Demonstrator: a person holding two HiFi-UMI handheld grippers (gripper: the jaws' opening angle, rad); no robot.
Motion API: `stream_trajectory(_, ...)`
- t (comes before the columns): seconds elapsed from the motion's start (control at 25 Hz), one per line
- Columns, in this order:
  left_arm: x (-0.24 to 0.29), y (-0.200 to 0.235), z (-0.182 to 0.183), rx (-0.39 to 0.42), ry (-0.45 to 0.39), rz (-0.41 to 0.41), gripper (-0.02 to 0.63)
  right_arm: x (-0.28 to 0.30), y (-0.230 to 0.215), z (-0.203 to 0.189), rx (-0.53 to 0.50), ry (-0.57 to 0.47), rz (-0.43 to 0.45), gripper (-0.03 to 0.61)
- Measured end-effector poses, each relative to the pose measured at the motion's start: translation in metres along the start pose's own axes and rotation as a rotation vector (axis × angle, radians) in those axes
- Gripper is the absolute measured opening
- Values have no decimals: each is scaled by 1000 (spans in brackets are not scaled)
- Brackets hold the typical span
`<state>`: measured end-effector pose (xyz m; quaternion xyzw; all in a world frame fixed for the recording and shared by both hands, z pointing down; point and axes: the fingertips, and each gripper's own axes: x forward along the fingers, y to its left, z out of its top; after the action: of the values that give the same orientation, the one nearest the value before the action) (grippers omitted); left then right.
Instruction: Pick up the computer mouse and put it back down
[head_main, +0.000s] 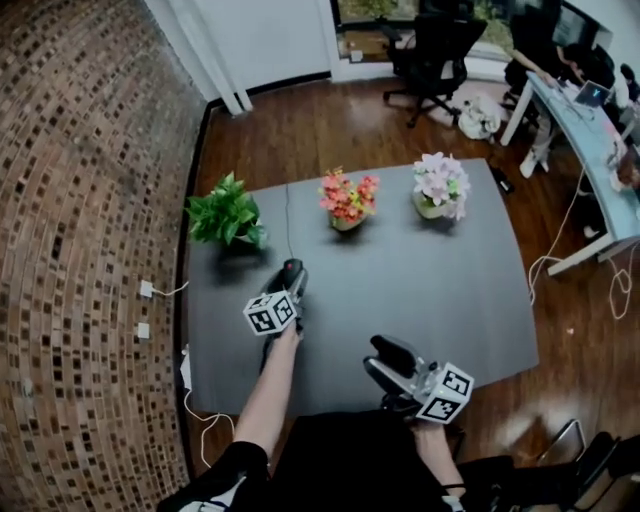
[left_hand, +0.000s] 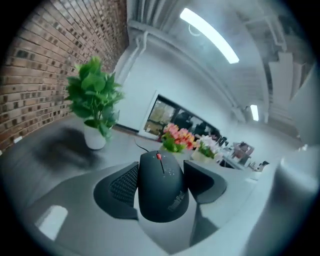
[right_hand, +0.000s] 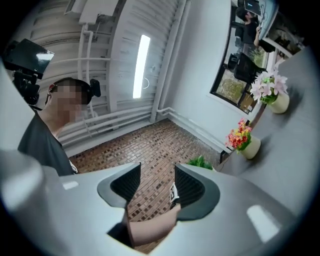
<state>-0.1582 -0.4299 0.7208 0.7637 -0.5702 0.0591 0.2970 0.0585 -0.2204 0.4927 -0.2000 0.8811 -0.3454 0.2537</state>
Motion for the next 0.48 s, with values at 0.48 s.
stream_trajectory(0.48, 76, 64, -80, 183, 215, 308, 285, 2, 1, 7, -39, 44, -65, 209)
